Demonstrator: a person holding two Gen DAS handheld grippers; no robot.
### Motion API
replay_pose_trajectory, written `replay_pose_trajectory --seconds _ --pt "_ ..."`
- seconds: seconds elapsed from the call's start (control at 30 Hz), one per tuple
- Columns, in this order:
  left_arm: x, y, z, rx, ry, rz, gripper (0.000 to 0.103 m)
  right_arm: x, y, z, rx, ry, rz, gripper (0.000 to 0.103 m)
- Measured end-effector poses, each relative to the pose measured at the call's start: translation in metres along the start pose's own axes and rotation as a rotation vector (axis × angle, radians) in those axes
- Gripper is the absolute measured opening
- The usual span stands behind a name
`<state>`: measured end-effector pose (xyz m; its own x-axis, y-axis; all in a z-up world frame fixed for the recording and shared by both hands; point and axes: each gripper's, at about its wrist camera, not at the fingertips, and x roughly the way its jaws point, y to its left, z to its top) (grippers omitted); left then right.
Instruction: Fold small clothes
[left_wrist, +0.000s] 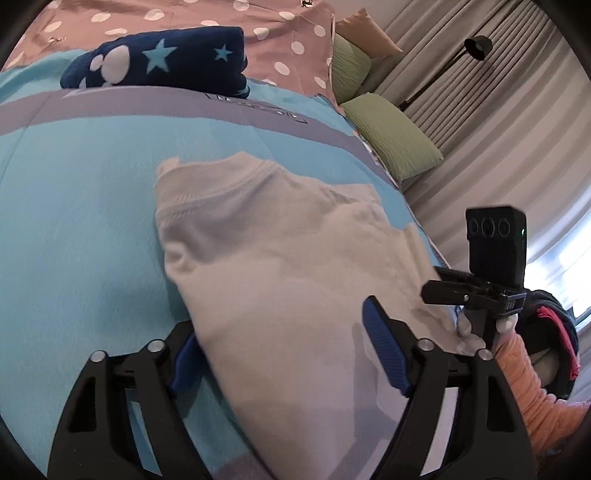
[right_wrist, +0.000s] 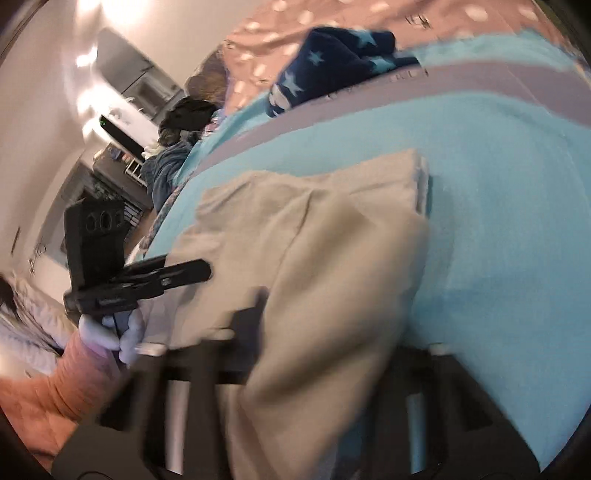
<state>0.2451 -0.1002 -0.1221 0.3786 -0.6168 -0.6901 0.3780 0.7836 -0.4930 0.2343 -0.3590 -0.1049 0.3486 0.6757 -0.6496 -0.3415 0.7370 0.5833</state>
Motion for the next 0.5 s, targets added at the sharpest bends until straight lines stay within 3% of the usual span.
replay_pose_trajectory --seconds 0.1,0.13,0.2,0.33,0.5 --pt "0.001 -0.002 0.006 -0.015 -0.014 0.082 0.028 -0.022 0.022 -0.008 -0.051 -0.079 -0.043 0.017" --pt "-0.001 -0.001 0.008 -0.032 -0.017 0.083 0.024 -0.035 0.033 -0.011 -0.069 -0.115 -0.055 0.017" --pt "-0.012 -0.006 0.010 -0.039 -0.050 0.074 0.019 -0.054 0.054 -0.014 -0.116 -0.173 -0.091 0.017" --pt "-0.040 -0.045 0.016 0.082 -0.121 0.114 0.018 -0.103 0.088 -0.006 -0.201 -0.298 -0.191 0.017" --pt "-0.071 -0.098 0.049 0.241 -0.195 0.135 0.018 -0.155 0.100 0.046 -0.222 -0.433 -0.283 0.017"
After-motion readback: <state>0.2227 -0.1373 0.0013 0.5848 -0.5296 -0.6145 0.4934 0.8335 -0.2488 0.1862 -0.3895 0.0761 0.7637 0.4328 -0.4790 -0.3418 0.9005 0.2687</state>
